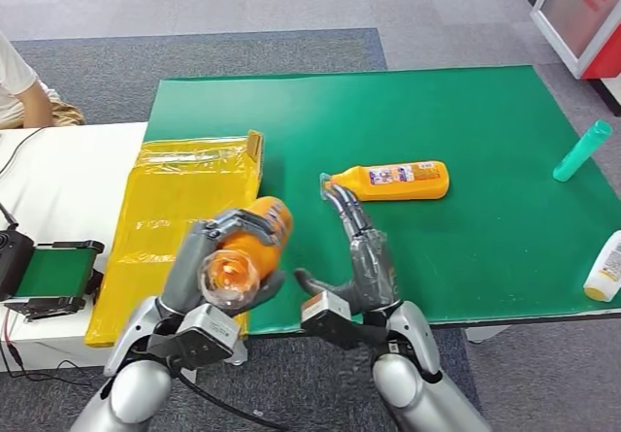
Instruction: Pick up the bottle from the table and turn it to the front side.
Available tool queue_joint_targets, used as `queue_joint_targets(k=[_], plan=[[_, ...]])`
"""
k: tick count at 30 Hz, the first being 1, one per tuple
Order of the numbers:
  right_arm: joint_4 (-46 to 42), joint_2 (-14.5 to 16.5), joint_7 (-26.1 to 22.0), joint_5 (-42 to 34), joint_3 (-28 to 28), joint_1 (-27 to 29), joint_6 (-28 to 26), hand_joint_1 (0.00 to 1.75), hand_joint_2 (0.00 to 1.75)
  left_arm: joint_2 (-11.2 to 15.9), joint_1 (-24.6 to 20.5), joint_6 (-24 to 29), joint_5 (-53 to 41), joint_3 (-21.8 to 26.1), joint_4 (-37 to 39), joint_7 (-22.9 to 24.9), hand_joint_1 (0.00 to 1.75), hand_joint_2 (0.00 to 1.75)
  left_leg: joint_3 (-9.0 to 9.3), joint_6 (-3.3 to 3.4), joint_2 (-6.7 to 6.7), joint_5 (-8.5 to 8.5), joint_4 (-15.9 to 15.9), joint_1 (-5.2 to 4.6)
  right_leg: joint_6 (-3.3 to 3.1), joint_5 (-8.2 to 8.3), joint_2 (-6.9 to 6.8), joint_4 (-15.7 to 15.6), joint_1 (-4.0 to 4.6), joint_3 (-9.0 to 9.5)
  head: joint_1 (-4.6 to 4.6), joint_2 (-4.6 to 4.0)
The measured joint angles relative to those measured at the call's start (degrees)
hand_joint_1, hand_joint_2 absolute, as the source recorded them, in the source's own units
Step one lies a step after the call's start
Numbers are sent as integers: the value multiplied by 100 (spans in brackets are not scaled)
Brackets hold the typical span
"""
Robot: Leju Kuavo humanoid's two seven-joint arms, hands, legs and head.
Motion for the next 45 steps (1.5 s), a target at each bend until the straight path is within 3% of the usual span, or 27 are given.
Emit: queue_joint_targets(k=[7, 12, 25, 38, 45], plan=[[-489, -16, 35, -41, -601, 293, -31, 0, 175, 91, 95, 1026, -1854, 587, -117, 491, 175, 175, -1, 0, 0, -1, 0, 0, 0, -1, 0, 0, 0, 0, 1, 0], [-928, -18, 35, -39, -896, 453, 25, 0, 175, 147, 61, 1211, -2964, 965, -66, 945, 175, 175, -1, 0, 0, -2, 0, 0, 0, -1, 0, 0, 0, -3, 1, 0], [-2143, -20, -86, 347, -998, 597, 334, 0, 175, 146, -959, 565, -4200, 1127, 1920, 1643, 175, 175, -1, -4, 0, 6, 2, 0, -3, 7, 0, 0, -1, -5, 1, 0], [-3248, -69, -523, 555, -964, 694, 427, 0, 175, -309, -1826, 38, -4639, 982, 4151, 1969, 175, 175, -9, 0, 1, 9, 4, -1, -1, 8, 1, 0, -1, -10, 1, 0], [-3401, -134, -547, 577, -943, 725, 425, 0, 175, -492, -2018, 24, -4654, 931, 4759, 1994, 175, 175, -9, 0, 2, 9, 4, -1, 0, 10, 2, 0, -1, -11, 1, 0]])
